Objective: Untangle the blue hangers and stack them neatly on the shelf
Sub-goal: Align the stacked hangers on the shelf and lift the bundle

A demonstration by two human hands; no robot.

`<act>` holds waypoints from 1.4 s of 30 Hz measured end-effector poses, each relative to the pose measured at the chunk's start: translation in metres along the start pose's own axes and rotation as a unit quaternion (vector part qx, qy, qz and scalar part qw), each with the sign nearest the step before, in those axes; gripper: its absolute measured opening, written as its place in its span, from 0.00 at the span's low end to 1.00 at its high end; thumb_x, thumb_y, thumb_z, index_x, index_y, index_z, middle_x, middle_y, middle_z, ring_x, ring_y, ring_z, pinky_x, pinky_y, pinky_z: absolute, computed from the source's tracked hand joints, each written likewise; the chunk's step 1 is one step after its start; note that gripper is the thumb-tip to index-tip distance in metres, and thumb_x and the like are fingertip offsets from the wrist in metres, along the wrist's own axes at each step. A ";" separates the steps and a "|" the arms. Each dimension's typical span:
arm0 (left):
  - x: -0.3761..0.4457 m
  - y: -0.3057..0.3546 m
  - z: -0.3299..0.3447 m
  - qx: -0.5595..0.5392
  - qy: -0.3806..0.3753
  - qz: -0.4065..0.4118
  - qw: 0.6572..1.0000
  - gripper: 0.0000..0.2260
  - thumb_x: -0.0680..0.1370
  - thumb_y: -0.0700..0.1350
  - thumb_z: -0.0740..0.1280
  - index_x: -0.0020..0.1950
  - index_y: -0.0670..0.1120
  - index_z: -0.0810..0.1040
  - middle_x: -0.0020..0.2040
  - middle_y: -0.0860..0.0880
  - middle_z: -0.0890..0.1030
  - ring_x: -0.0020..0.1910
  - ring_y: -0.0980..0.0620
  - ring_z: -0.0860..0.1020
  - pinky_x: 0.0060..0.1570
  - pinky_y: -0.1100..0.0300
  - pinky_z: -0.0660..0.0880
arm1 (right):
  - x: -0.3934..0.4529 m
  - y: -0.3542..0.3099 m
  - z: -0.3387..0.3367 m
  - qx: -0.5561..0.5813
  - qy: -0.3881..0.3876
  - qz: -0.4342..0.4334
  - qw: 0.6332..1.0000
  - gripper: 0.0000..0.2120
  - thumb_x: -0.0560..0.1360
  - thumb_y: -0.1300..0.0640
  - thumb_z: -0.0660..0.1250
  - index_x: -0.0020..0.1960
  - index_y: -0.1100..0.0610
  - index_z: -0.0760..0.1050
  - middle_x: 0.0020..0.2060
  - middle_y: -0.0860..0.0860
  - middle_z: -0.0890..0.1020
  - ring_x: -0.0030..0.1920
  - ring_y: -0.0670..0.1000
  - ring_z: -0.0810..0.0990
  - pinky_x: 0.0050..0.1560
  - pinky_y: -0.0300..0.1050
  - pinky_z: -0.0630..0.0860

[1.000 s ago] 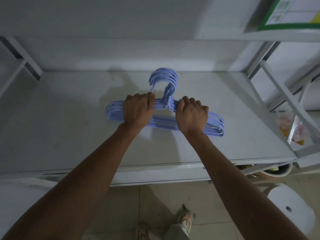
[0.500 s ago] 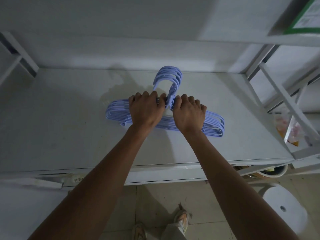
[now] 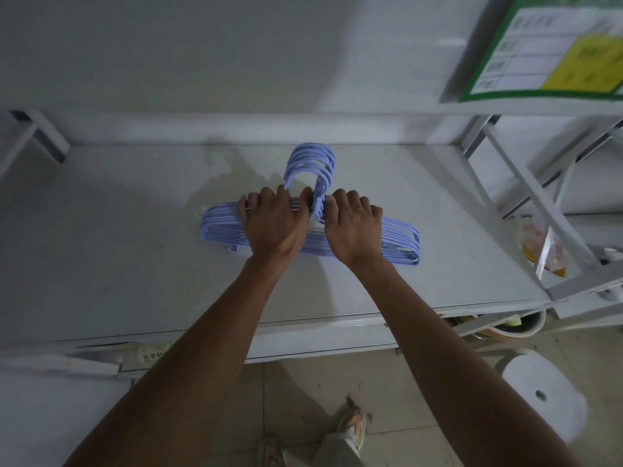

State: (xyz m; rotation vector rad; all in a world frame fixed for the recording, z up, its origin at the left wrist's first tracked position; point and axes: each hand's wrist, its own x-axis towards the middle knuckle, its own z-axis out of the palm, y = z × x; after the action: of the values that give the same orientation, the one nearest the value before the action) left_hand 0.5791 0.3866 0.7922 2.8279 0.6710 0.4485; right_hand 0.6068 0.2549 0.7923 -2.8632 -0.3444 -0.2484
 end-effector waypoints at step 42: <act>0.046 -0.055 0.014 0.017 -0.006 0.254 0.967 0.14 0.82 0.52 0.50 0.57 0.50 0.72 0.45 0.41 0.81 0.46 0.36 0.77 0.46 0.47 0.72 | 0.019 0.012 0.004 -0.080 0.022 -0.094 0.992 0.11 0.81 0.57 0.52 0.52 0.56 0.73 0.48 0.56 0.81 0.47 0.61 0.79 0.45 0.50 0.64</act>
State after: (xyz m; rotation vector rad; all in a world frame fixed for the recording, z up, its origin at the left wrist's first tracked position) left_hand 0.6012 0.4543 0.7764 3.0129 -0.0645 0.4983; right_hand 0.6284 0.2491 0.7891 -2.9784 -0.6129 -0.3887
